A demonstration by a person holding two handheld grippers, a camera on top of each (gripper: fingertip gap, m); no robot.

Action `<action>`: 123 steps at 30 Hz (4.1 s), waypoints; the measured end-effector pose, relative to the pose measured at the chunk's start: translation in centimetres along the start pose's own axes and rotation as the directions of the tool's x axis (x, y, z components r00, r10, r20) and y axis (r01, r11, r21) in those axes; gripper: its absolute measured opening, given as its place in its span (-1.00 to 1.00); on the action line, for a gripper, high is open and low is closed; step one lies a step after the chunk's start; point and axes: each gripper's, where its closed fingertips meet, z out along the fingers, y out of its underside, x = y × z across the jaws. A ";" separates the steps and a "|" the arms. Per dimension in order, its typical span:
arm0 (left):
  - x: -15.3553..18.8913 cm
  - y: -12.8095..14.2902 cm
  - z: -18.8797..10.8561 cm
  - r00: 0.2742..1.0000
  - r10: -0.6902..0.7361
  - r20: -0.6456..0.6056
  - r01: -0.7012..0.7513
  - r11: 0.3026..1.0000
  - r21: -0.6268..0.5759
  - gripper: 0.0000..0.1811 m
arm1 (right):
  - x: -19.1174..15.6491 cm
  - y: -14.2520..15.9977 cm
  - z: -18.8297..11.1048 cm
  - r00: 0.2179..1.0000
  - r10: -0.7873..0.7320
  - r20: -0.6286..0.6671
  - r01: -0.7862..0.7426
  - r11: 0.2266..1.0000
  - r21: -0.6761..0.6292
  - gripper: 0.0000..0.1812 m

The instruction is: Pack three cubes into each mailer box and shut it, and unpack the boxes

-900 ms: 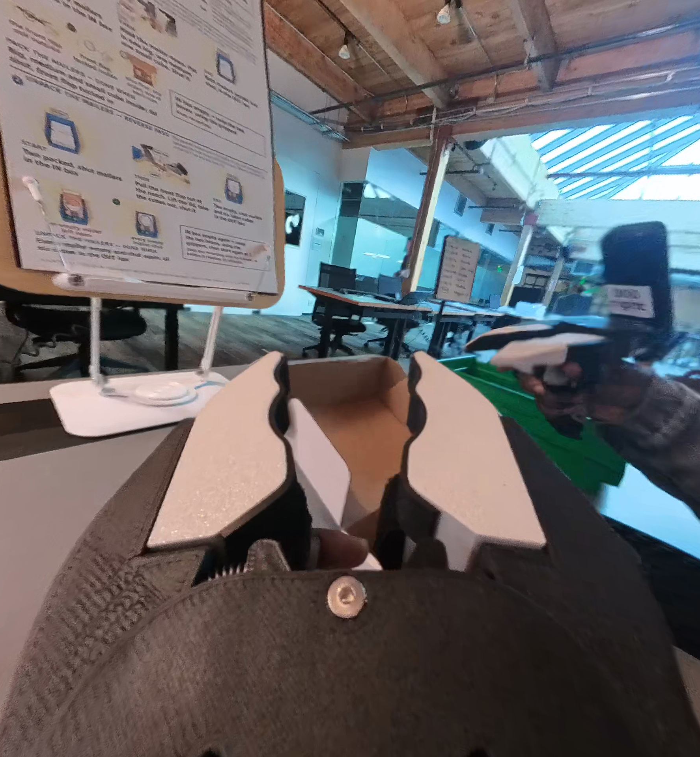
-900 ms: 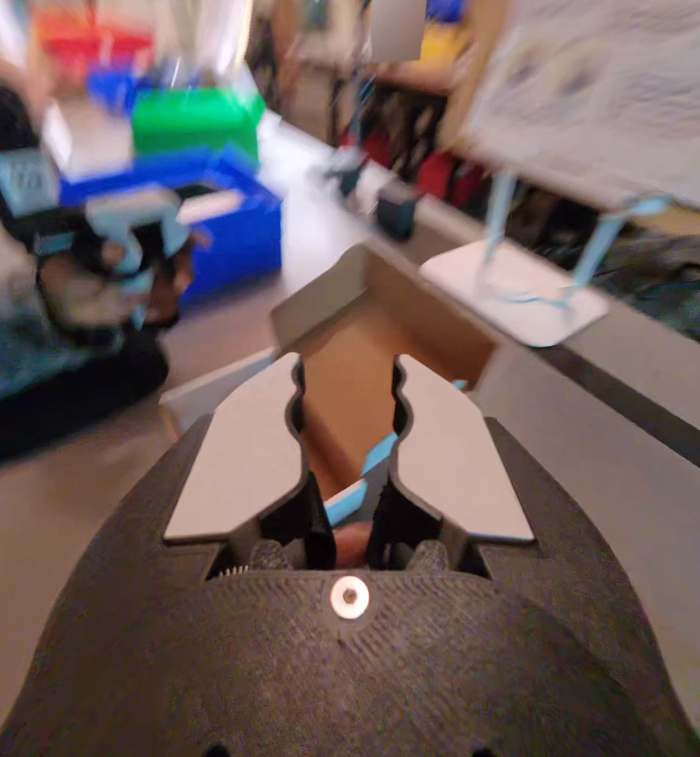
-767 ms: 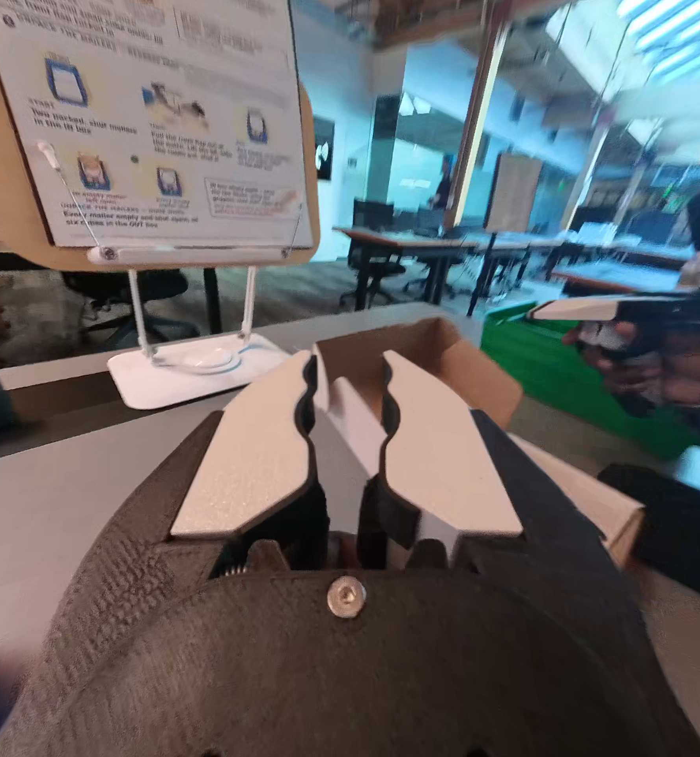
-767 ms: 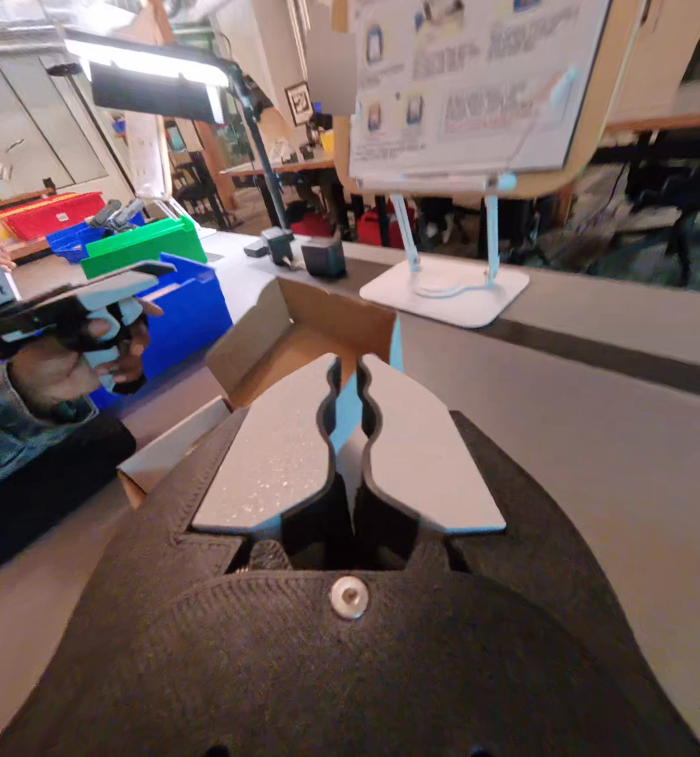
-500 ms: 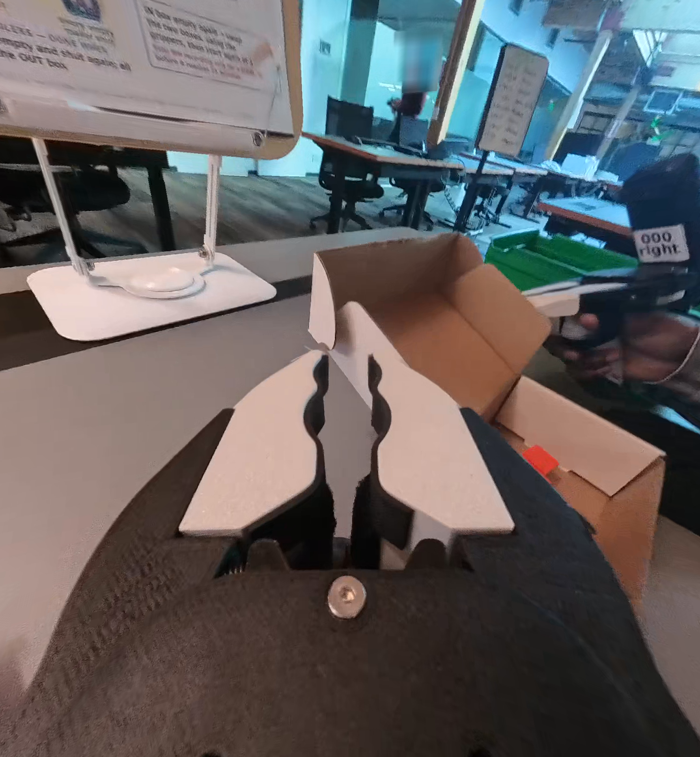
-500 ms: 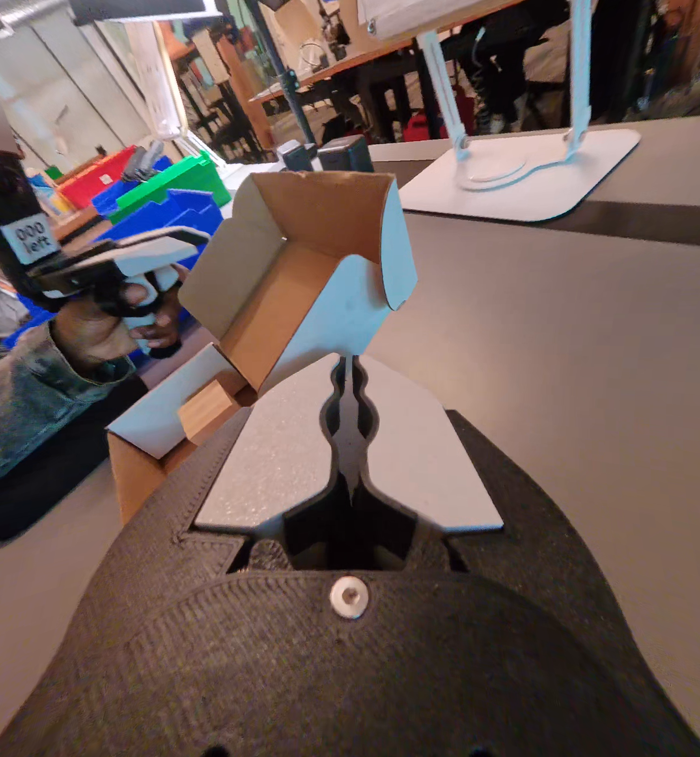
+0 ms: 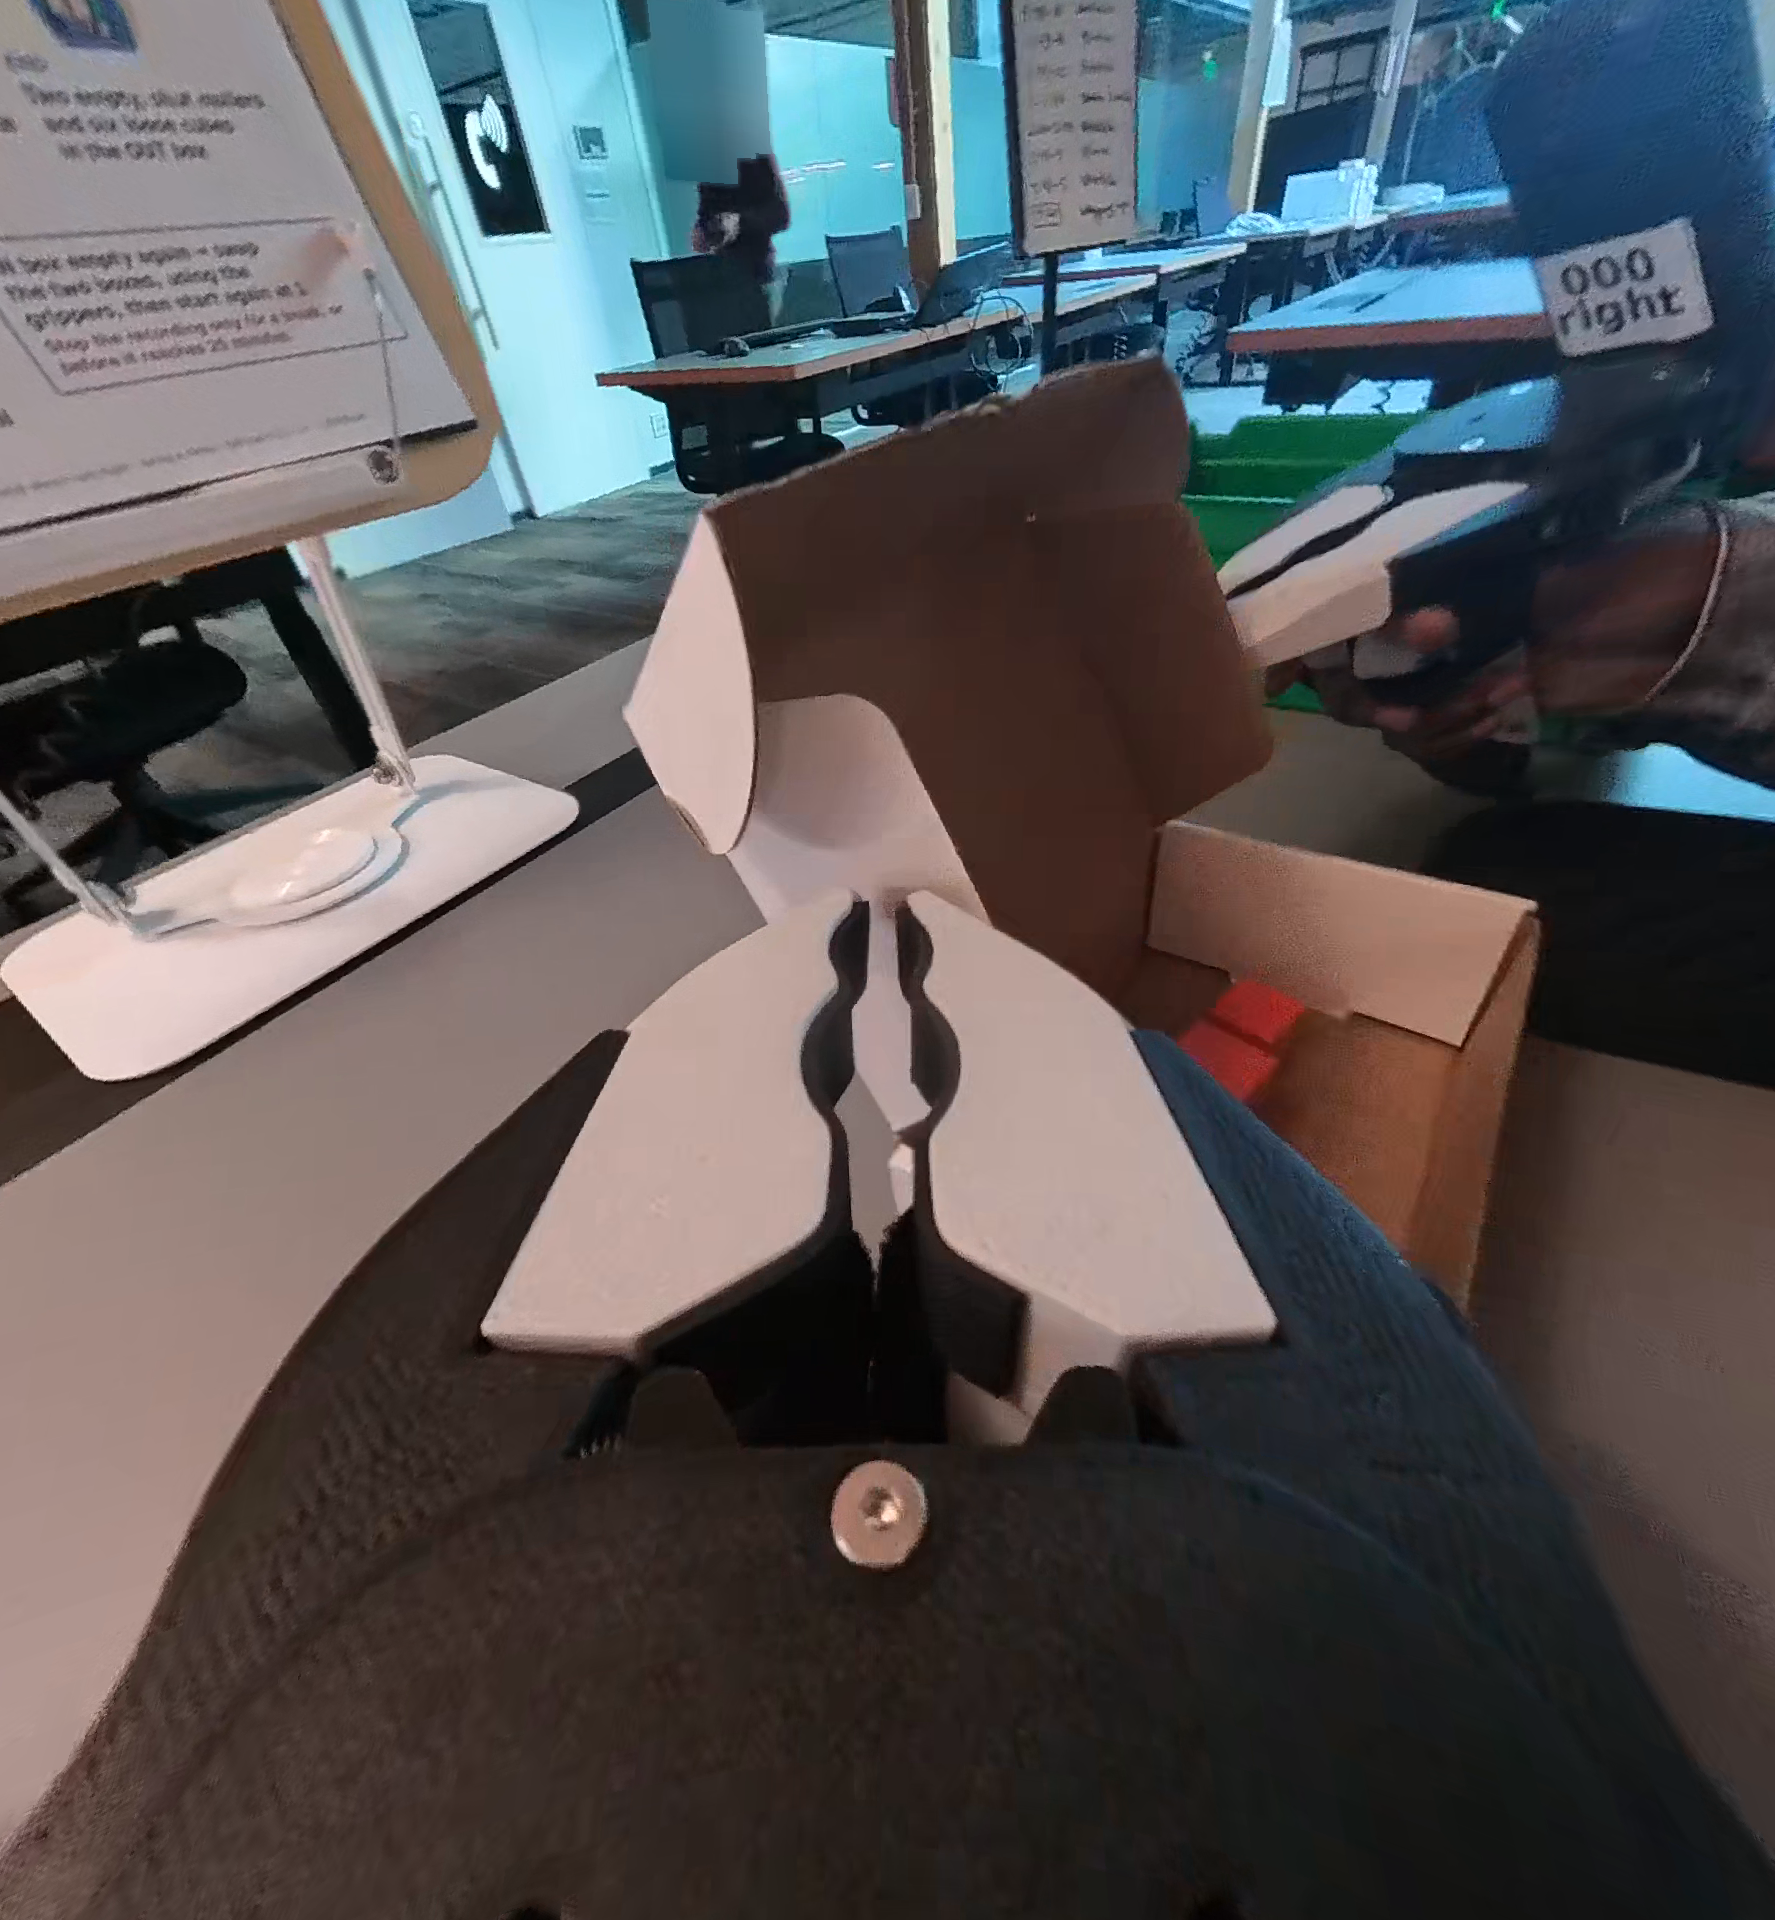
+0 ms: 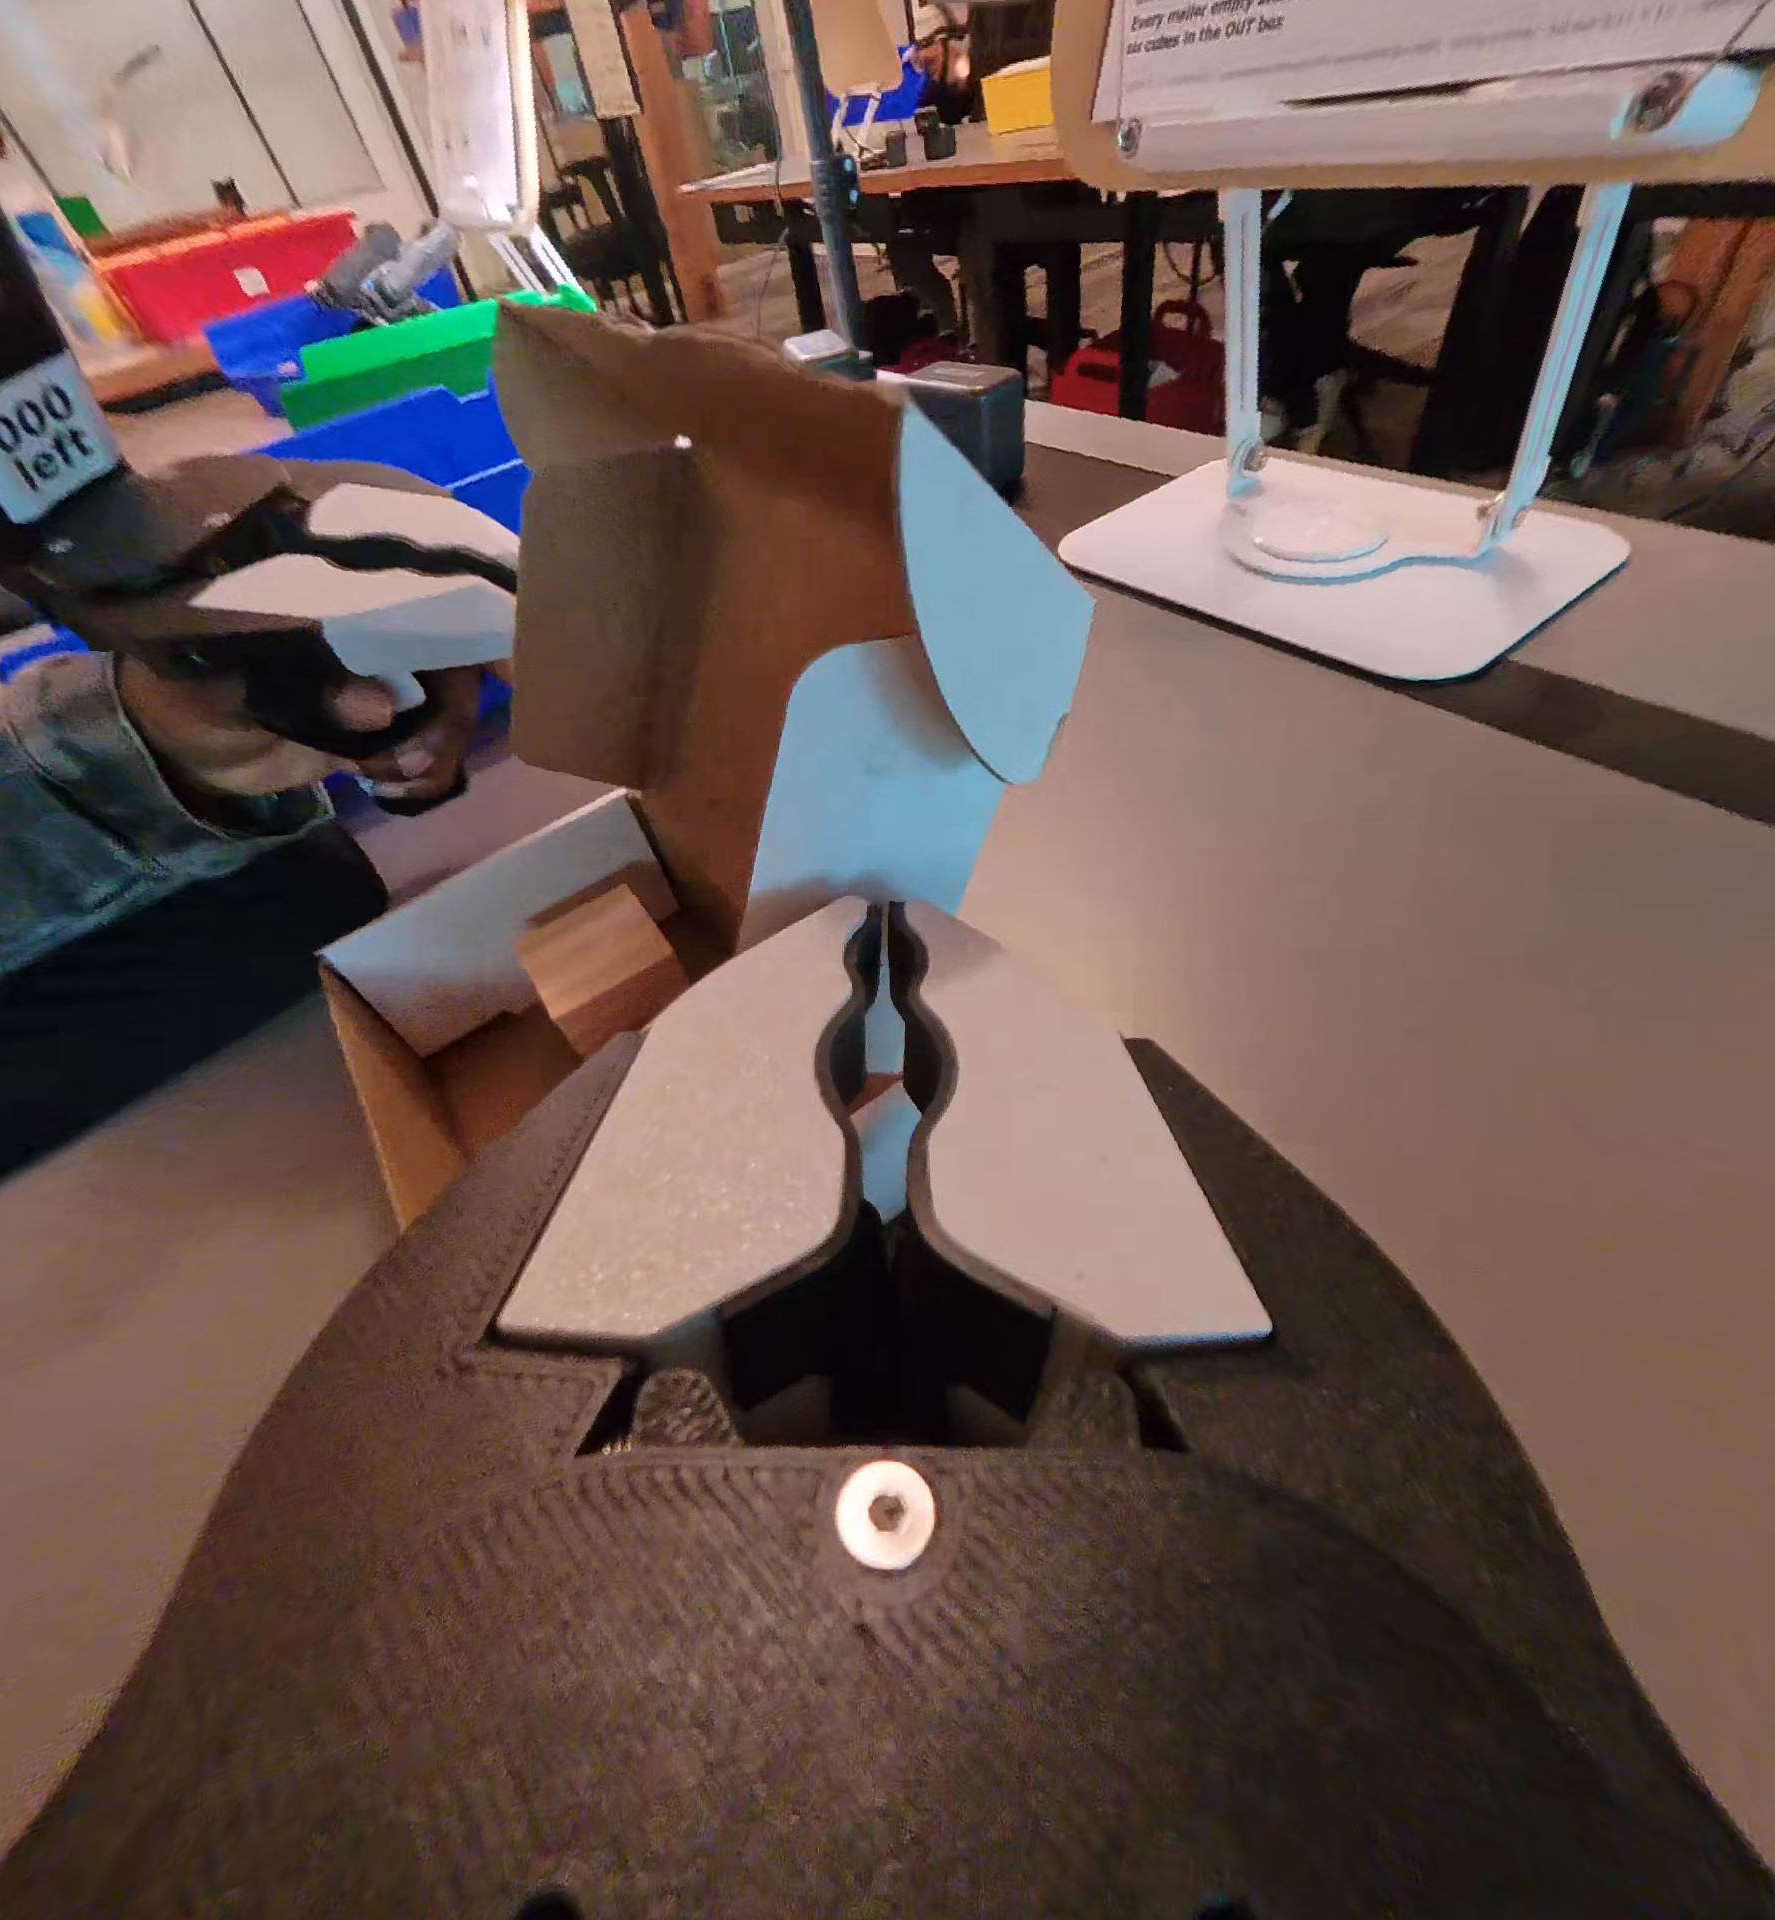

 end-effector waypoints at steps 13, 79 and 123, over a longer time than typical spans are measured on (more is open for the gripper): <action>5.7 3.9 -2.8 0.956 0.277 -0.100 -0.289 0.948 -0.136 -0.89 | -2.7 4.5 -1.7 0.975 -0.203 -0.090 0.189 0.971 -0.144 -1.00; 6.4 4.4 -2.9 0.945 0.217 -0.245 -0.258 0.954 -0.150 -0.35 | -3.6 4.7 -1.9 0.918 -0.367 0.152 0.382 0.920 -0.087 -0.32; 3.3 2.9 -1.2 0.794 0.600 0.101 -0.564 0.787 -0.250 -0.36 | -2.7 2.7 -0.9 0.565 -0.813 -0.144 0.793 0.583 -0.179 -0.34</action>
